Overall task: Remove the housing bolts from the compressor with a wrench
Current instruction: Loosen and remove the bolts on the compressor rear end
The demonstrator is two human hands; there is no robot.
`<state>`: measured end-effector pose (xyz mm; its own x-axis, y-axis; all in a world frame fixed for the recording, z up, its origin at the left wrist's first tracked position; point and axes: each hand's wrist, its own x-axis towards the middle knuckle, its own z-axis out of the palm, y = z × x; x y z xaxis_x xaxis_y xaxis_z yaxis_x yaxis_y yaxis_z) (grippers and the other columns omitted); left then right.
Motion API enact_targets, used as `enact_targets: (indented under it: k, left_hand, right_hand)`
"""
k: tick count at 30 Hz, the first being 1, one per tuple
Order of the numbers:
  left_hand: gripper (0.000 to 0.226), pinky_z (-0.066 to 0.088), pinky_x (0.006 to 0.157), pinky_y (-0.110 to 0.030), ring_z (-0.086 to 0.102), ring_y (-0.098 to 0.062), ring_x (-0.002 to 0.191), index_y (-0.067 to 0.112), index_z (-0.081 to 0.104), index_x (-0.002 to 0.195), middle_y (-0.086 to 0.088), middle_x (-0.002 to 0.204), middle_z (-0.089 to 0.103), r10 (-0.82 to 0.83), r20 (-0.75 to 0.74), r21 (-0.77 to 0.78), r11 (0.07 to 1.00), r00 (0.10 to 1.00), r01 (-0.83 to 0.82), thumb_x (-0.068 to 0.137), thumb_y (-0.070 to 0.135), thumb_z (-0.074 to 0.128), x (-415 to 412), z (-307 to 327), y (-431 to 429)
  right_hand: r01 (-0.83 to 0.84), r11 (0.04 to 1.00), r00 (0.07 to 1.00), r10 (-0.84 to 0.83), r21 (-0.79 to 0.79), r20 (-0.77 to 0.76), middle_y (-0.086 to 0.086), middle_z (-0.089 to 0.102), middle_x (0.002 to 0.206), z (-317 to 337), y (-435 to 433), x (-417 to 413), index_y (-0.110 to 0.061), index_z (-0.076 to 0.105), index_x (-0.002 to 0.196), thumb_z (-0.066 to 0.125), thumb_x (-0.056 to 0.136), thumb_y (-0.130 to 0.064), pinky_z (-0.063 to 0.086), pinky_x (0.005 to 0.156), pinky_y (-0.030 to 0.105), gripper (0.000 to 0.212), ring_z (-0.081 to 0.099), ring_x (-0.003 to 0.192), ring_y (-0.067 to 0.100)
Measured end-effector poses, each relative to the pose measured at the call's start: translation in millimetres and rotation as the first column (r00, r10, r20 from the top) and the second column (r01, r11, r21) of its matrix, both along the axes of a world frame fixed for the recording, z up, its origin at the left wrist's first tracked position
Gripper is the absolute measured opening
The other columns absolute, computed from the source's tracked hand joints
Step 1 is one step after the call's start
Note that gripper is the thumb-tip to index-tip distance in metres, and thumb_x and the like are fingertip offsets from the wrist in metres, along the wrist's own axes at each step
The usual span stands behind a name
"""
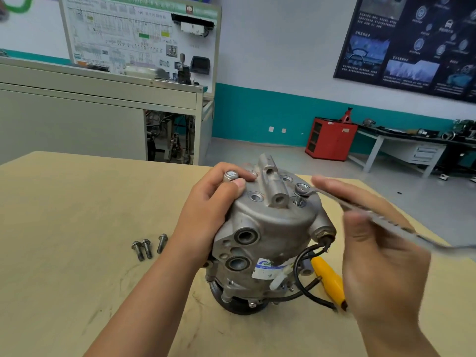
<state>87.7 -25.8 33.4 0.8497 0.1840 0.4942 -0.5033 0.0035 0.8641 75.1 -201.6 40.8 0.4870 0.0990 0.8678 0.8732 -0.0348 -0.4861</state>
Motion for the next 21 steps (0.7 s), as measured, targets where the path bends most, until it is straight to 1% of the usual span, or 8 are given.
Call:
enact_targets:
  k: [2,4,6,8,11,14,17,21]
  left_hand:
    - [0.020,0.042,0.064,-0.022,0.052,-0.008,0.072,0.036,0.067,0.070,0.016,0.078,0.061,0.003,0.003,0.010,1.000,1.000,-0.003,0.073,0.027,0.049,1,0,0]
    - [0.019,0.042,0.061,-0.017,0.052,-0.006,0.070,0.035,0.067,0.071,0.017,0.077,0.061,0.004,0.010,0.013,1.000,1.000,-0.004,0.073,0.027,0.049,0,0,0]
    - [0.019,0.042,0.061,-0.015,0.052,-0.005,0.070,0.035,0.067,0.071,0.017,0.077,0.061,0.010,0.015,0.018,1.000,1.000,-0.011,0.074,0.027,0.049,0,-1,1]
    - [0.019,0.042,0.061,-0.016,0.052,-0.006,0.071,0.035,0.066,0.071,0.016,0.077,0.060,0.008,0.017,0.018,1.000,1.000,-0.009,0.074,0.027,0.049,0,-1,1]
    - [0.019,0.041,0.063,-0.021,0.052,-0.008,0.071,0.035,0.066,0.070,0.016,0.077,0.060,0.004,0.005,0.009,1.000,1.000,-0.004,0.073,0.027,0.049,0,0,0]
    - [0.019,0.042,0.068,-0.027,0.053,-0.010,0.075,0.036,0.067,0.071,0.013,0.079,0.061,0.011,0.006,0.006,1.000,1.000,-0.011,0.073,0.027,0.050,-1,0,0]
    - [0.019,0.042,0.073,-0.033,0.055,-0.014,0.079,0.035,0.067,0.071,0.009,0.082,0.063,0.006,0.010,-0.010,1.000,1.000,-0.006,0.073,0.026,0.050,-1,0,0]
    - [0.018,0.047,0.069,-0.026,0.059,-0.010,0.075,0.029,0.068,0.072,0.009,0.076,0.065,-0.006,0.039,-0.024,1.000,0.999,0.007,0.075,0.022,0.051,-1,0,0]
  right_hand:
    - [-0.083,0.946,0.963,0.158,0.314,-0.219,0.001,0.072,0.104,-4,4,5,-0.021,0.065,0.107,0.045,0.095,-0.036,0.048,0.099,0.036,0.028,0.064,0.107,0.021]
    - [-0.089,0.850,0.858,0.329,0.519,-0.393,0.004,0.074,0.091,1,8,13,-0.015,0.058,0.105,0.039,0.098,-0.024,0.051,0.095,0.038,0.022,0.068,0.094,0.018]
    - [-0.072,0.796,0.759,0.435,0.601,-0.485,0.005,0.073,0.078,11,11,21,-0.013,0.051,0.101,0.036,0.100,-0.014,0.055,0.080,0.033,0.015,0.069,0.077,0.014]
    - [-0.073,0.798,0.702,0.467,0.599,-0.537,0.003,0.071,0.066,24,12,29,-0.010,0.049,0.099,0.037,0.100,-0.009,0.056,0.064,0.024,0.012,0.067,0.064,0.009]
    - [-0.097,0.899,0.673,0.375,0.427,-0.638,0.000,0.065,0.054,42,16,40,-0.005,0.055,0.091,0.043,0.098,-0.006,0.049,0.051,0.016,0.014,0.061,0.052,0.004]
    - [-0.122,0.990,0.718,0.134,0.066,-0.683,0.000,0.060,0.057,55,23,52,-0.005,0.063,0.071,0.053,0.093,-0.008,0.047,0.052,0.015,0.024,0.056,0.053,0.006]
    - [-0.206,0.941,0.788,-0.004,-0.270,-0.615,-0.005,0.062,0.061,68,30,55,-0.010,0.069,0.080,0.060,0.089,-0.009,0.047,0.062,0.018,0.013,0.056,0.064,0.008]
    - [-0.190,0.762,0.950,-0.015,-0.619,-0.311,-0.012,0.071,0.084,78,32,37,-0.033,0.070,0.089,0.061,0.089,-0.012,0.047,0.070,0.012,0.022,0.063,0.078,-0.001]
